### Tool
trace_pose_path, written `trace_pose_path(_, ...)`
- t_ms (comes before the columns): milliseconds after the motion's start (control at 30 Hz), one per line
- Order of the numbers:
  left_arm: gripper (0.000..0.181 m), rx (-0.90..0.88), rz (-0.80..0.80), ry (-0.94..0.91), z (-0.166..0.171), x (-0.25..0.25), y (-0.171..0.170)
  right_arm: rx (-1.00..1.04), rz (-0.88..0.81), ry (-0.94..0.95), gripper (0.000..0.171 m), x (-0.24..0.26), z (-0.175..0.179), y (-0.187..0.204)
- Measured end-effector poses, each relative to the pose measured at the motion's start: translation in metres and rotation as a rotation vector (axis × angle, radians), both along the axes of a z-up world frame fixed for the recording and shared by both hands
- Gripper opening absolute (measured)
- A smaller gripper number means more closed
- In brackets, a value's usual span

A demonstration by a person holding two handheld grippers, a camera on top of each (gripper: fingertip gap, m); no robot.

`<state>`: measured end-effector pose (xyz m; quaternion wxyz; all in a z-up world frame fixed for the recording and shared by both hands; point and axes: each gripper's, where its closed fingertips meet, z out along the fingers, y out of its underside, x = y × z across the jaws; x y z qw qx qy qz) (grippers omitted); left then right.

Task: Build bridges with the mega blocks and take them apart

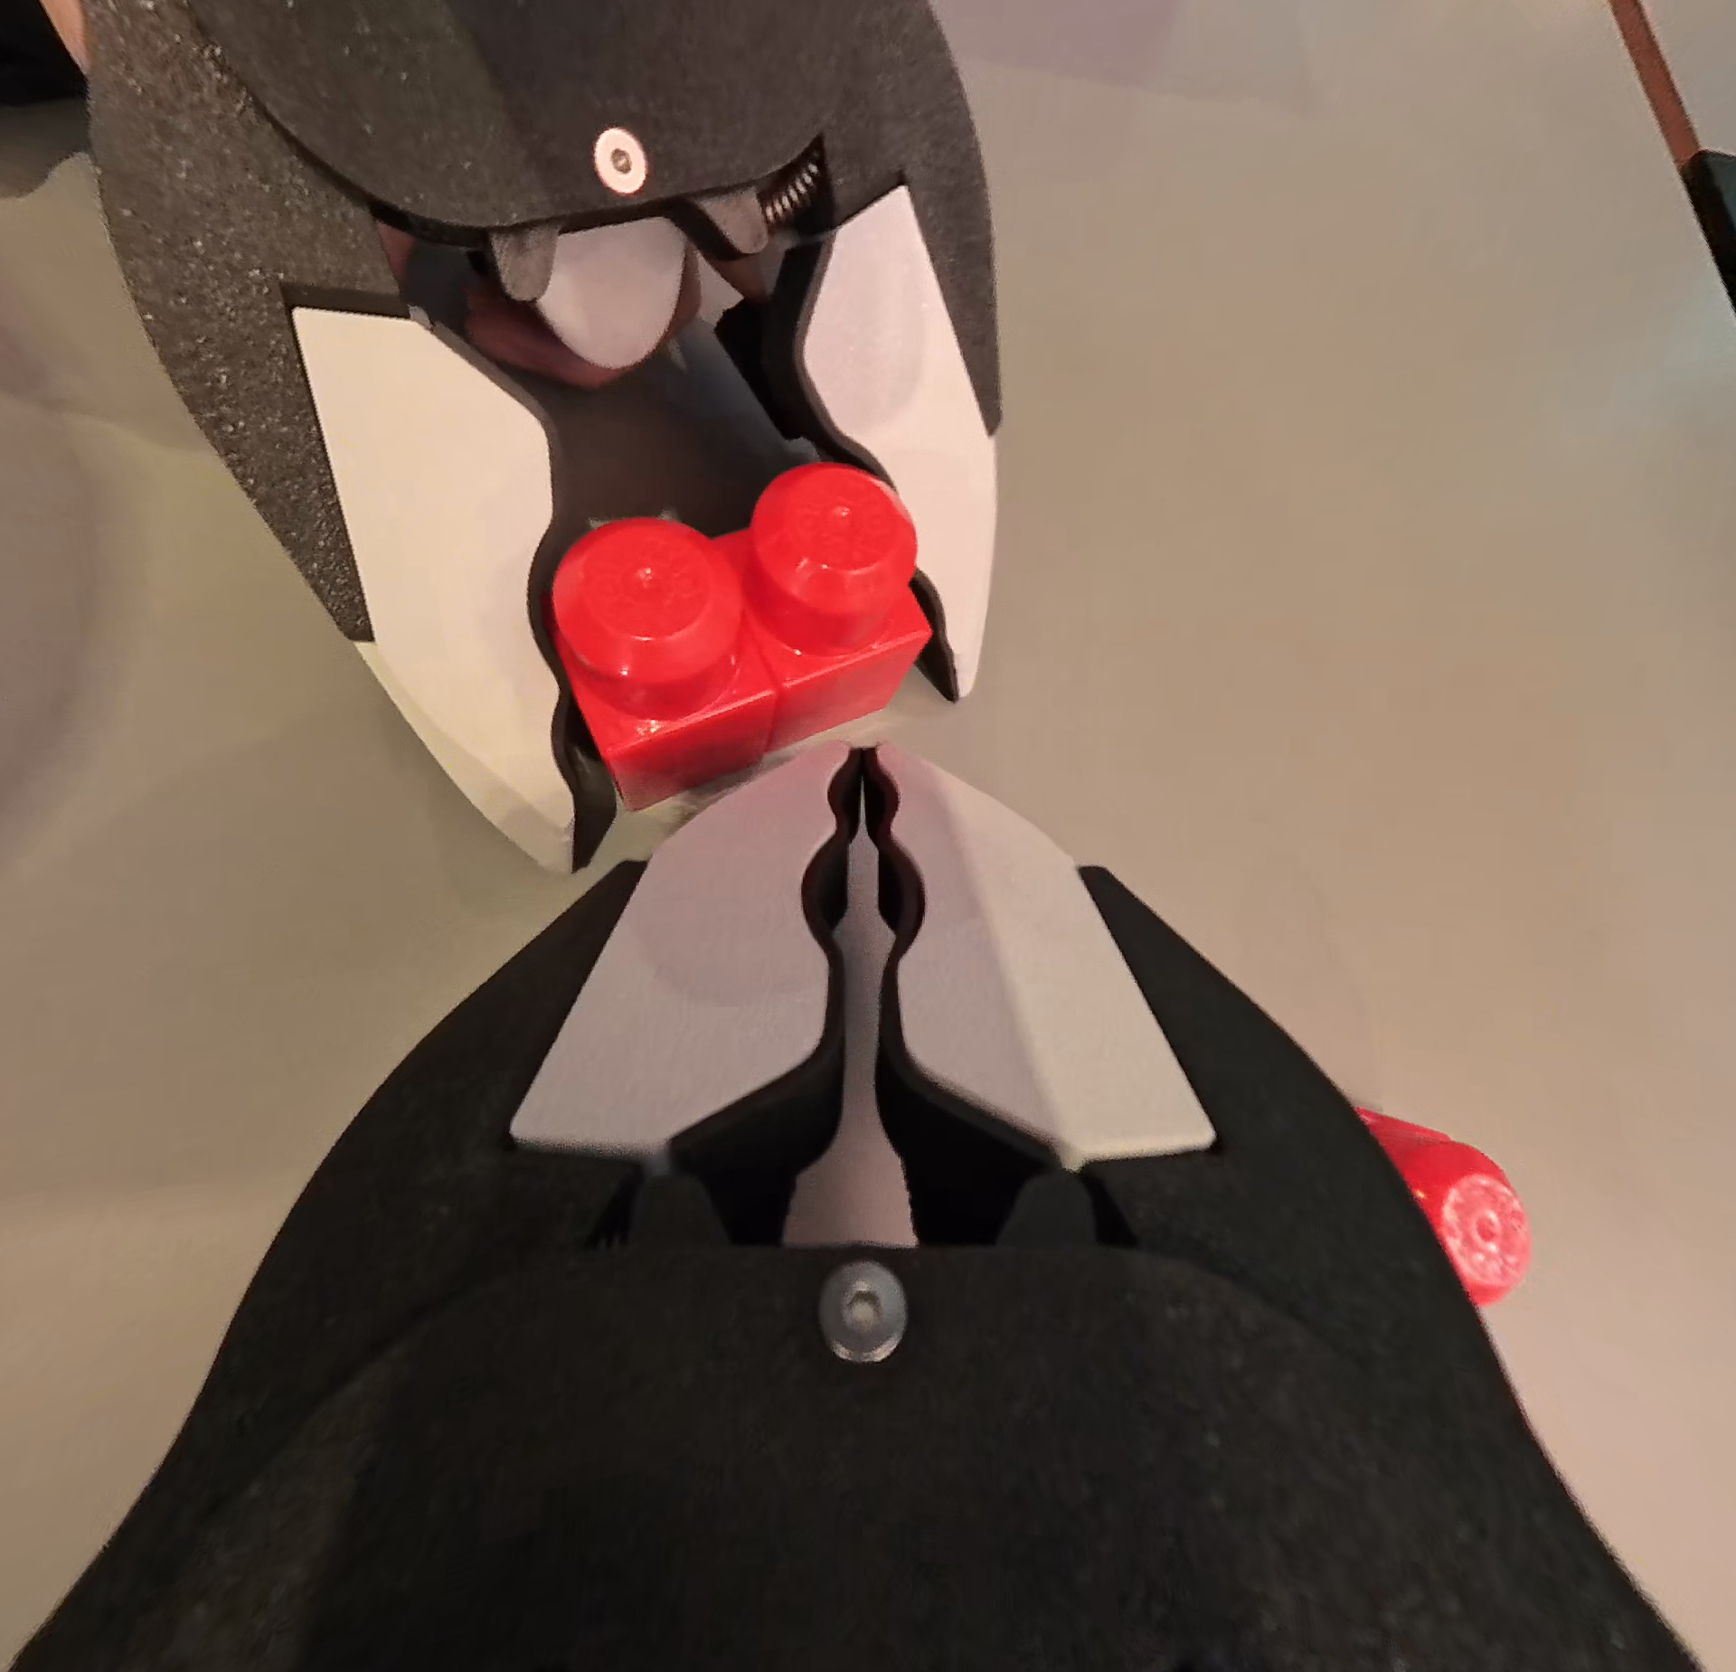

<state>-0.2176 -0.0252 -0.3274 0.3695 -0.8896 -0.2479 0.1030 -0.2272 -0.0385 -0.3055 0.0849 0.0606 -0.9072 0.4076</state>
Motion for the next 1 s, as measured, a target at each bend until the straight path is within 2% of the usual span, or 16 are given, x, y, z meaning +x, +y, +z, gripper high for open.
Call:
trace_pose_path(167,0.089,0.027,-0.008,0.026,0.007,-0.003,0.002,-0.037,-0.039,0.039,0.000,-0.010,0.020,0.011)
trace_pose_path(267,0.089,0.058,-0.009,0.071,0.023,-0.017,0.006,-0.047,-0.117,0.128,0.001,-0.034,0.042,0.036)
trace_pose_path(300,0.089,0.071,-0.011,0.083,0.028,-0.024,0.010,-0.052,-0.147,0.143,0.006,-0.044,0.049,0.049)
trace_pose_path(433,0.089,0.124,0.017,0.134,0.050,-0.065,0.022,-0.093,-0.319,0.039,0.019,-0.081,0.052,0.106)
trace_pose_path(533,0.089,0.172,0.090,0.157,0.059,-0.091,0.026,-0.142,-0.392,-0.043,0.032,-0.091,0.040,0.129)
trace_pose_path(600,0.089,0.140,0.111,0.162,0.056,-0.098,0.025,-0.130,-0.419,-0.026,0.042,-0.098,0.029,0.131)
trace_pose_path(700,0.089,0.152,0.123,0.183,0.054,-0.097,0.024,-0.095,-0.408,-0.013,0.038,-0.104,0.010,0.122)
trace_pose_path(833,0.089,0.167,0.140,0.201,0.053,-0.093,0.016,-0.176,-0.393,-0.068,0.033,-0.100,0.014,0.105)
trace_pose_path(900,0.089,0.164,0.145,0.210,0.050,-0.089,0.013,-0.149,-0.439,-0.033,0.035,-0.106,0.011,0.109)
trace_pose_path(1000,0.089,0.121,0.157,0.231,0.044,-0.088,0.008,-0.114,-0.408,-0.060,0.032,-0.098,0.001,0.104)
